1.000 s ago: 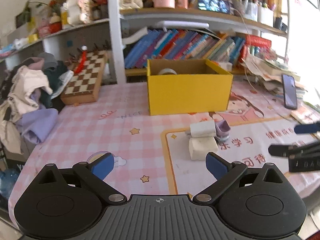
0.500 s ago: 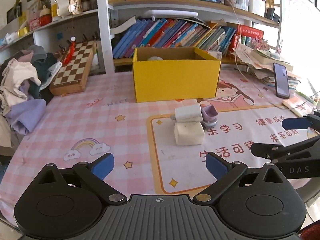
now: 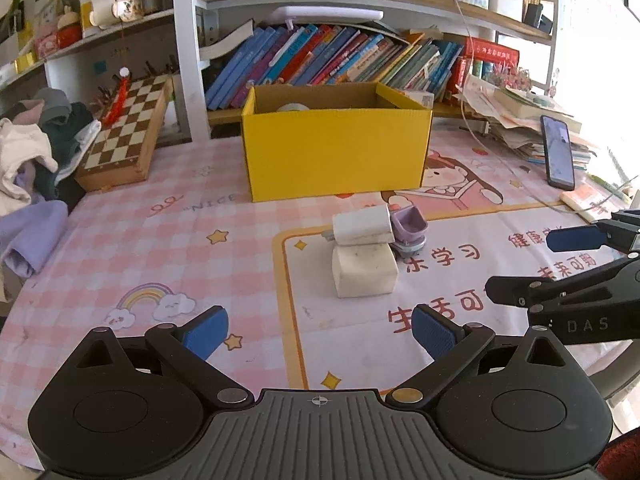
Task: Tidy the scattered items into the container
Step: 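Move the left tool to the white block while the right tool approaches the purple cup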
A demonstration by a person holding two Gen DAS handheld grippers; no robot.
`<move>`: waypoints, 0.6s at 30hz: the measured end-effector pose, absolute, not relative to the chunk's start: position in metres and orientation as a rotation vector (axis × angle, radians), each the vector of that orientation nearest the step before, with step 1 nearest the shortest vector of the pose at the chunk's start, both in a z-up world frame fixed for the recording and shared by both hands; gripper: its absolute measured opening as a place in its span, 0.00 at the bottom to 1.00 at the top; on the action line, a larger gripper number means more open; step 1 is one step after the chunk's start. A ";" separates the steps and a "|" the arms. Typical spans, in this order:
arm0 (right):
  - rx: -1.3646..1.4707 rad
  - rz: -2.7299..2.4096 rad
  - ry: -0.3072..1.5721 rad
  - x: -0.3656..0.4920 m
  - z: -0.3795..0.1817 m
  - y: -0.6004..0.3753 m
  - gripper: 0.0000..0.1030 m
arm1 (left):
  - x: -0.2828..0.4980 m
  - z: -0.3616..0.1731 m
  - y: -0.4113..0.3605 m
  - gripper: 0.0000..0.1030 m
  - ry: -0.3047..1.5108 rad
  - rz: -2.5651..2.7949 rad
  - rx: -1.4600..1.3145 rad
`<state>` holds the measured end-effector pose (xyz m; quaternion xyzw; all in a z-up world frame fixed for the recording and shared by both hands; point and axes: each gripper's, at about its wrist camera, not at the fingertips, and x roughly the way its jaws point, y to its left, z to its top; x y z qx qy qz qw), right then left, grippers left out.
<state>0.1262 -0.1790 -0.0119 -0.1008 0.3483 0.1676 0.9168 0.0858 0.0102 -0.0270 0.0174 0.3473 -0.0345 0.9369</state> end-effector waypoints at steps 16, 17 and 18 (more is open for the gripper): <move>-0.212 0.431 0.762 0.181 -0.021 -0.176 0.59 | 0.126 -0.041 -0.002 0.92 0.756 -0.053 0.035; -0.214 0.437 0.765 0.184 -0.021 -0.176 0.59 | 0.129 -0.042 -0.003 0.91 0.761 -0.054 0.035; -0.215 0.443 0.767 0.187 -0.022 -0.176 0.58 | 0.131 -0.043 -0.004 0.91 0.767 -0.056 0.034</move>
